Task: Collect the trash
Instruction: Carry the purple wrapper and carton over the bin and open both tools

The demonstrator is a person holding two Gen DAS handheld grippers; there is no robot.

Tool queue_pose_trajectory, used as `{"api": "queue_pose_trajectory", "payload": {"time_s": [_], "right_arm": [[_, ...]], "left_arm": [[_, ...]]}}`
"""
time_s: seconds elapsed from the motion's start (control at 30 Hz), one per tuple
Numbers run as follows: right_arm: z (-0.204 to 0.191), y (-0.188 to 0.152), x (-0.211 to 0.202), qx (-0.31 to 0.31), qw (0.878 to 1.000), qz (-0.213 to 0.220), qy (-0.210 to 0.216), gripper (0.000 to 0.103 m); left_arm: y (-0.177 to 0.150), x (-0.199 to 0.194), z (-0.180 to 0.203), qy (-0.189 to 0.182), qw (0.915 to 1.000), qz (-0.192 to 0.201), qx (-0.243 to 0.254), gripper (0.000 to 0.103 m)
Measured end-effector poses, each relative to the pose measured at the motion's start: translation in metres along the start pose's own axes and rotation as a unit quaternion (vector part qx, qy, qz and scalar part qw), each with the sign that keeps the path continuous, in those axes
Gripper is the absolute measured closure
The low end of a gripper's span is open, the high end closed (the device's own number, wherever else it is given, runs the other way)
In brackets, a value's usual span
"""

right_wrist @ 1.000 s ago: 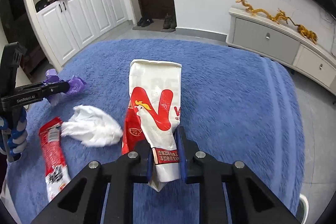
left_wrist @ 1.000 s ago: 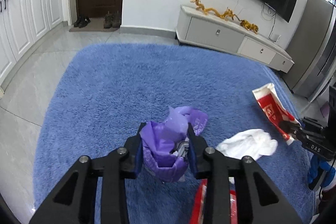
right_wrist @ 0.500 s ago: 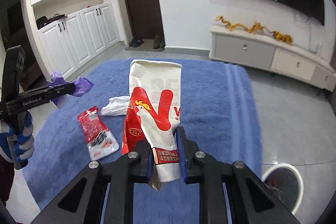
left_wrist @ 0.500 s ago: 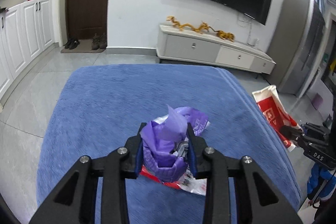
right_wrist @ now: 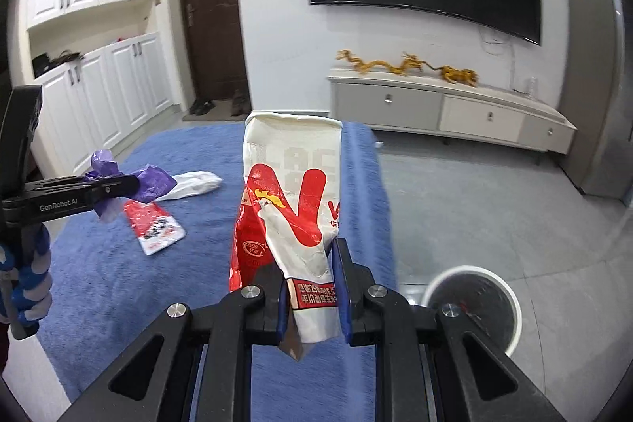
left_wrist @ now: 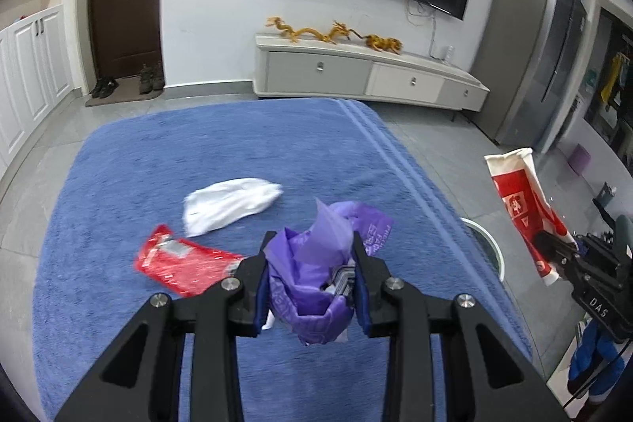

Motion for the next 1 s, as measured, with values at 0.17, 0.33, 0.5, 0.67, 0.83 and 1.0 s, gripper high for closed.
{"api": "queue_pose_trajectory", "payload": {"time_s": [0.17, 0.33, 0.5, 0.67, 0.83, 1.0], "right_arm": [[0.045, -0.011, 0.008, 0.039, 0.999, -0.003, -0.015, 0.085], [0.104, -0.030, 0.027, 0.083, 0.995, -0.026, -0.046, 0.085], [0.163, -0.049, 0.061, 0.116, 0.987, -0.067, -0.086, 0.085], [0.220, -0.077, 0.108, 0.153, 0.973, -0.126, -0.117, 0.085], [0.257, -0.103, 0.154, 0.176, 0.959, -0.180, -0.132, 0.085], [0.286, -0.118, 0.187, 0.206, 0.949, -0.206, -0.123, 0.084]], "left_arm": [[0.011, 0.030, 0.050, -0.021, 0.9991, -0.020, 0.032, 0.071], [0.021, 0.083, 0.112, -0.055, 0.9947, -0.054, 0.068, 0.071], [0.028, 0.149, 0.177, -0.086, 0.9861, -0.094, 0.107, 0.071], [0.030, 0.220, 0.232, -0.105, 0.9770, -0.134, 0.128, 0.070], [0.024, 0.280, 0.262, -0.108, 0.9701, -0.169, 0.137, 0.069], [0.018, 0.322, 0.283, -0.109, 0.9663, -0.192, 0.133, 0.068]]}}
Point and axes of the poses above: each gripper's, at about its wrist camera, not at the fingertips, and x roughly the way its jaws point, z to its right, y to its top, the point moved 3 cm from there along x, roughly the way its jaws point, and after that the axes turned 11 degrees about -y, right-handed, at the moved point
